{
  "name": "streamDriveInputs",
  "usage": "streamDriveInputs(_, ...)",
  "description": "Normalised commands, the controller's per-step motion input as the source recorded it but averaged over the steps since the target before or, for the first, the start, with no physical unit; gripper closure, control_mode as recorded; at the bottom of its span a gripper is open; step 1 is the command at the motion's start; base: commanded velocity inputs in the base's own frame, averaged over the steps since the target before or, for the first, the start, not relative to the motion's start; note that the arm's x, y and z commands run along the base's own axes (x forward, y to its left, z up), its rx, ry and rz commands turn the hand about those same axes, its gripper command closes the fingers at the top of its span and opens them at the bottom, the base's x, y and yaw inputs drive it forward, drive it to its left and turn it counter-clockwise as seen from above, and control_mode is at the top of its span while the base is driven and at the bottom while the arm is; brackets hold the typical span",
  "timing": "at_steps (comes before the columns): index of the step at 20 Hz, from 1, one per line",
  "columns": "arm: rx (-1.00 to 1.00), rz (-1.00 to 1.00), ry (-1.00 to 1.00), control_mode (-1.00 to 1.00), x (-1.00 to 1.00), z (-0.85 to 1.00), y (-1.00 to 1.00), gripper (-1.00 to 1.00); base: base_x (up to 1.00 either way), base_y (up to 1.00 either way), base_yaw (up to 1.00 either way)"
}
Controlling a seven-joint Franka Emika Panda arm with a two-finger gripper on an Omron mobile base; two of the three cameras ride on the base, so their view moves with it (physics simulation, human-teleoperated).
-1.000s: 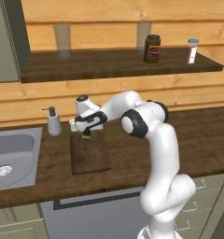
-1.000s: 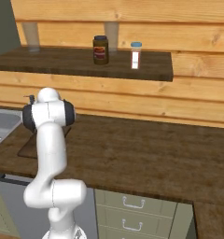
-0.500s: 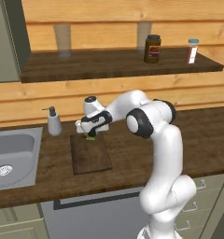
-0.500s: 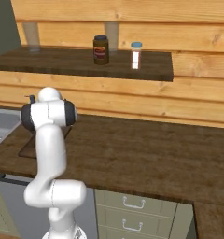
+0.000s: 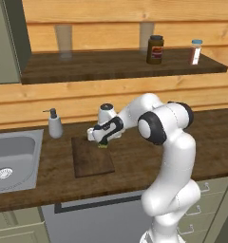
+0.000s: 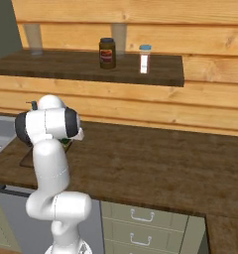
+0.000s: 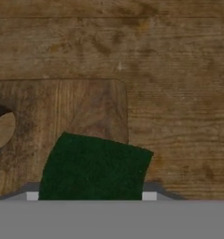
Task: Pick up the sponge from the counter and clean the cutting board by briefly scrubbing or pressing down on the cutting board. Once finished, release the sponge.
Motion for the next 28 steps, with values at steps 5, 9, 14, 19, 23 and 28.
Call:
streamDriveInputs(5, 0.0, 0.0, 0.0, -1.0, -0.26, -0.26, 0.15, 1.0, 0.0, 0.0, 0.0)
streamDriveInputs(9, 0.0, 0.0, -0.05, -1.0, -0.43, -0.06, 0.45, 1.0, 0.0, 0.0, 0.0)
streamDriveInputs(14, 0.0, 0.0, -0.07, -1.0, -0.4, -0.01, 0.46, 1.0, 0.0, 0.0, 0.0)
streamDriveInputs(19, 0.0, -0.01, -0.06, -1.0, -0.25, 0.0, 0.44, 1.0, 0.0, 0.0, 0.0)
streamDriveInputs(23, 0.0, 0.0, -0.07, -1.0, -0.09, 0.0, 0.49, 1.0, 0.0, 0.0, 0.0)
streamDriveInputs(28, 0.0, 0.0, -0.06, -1.0, 0.0, 0.0, 0.52, 1.0, 0.0, 0.0, 0.0)
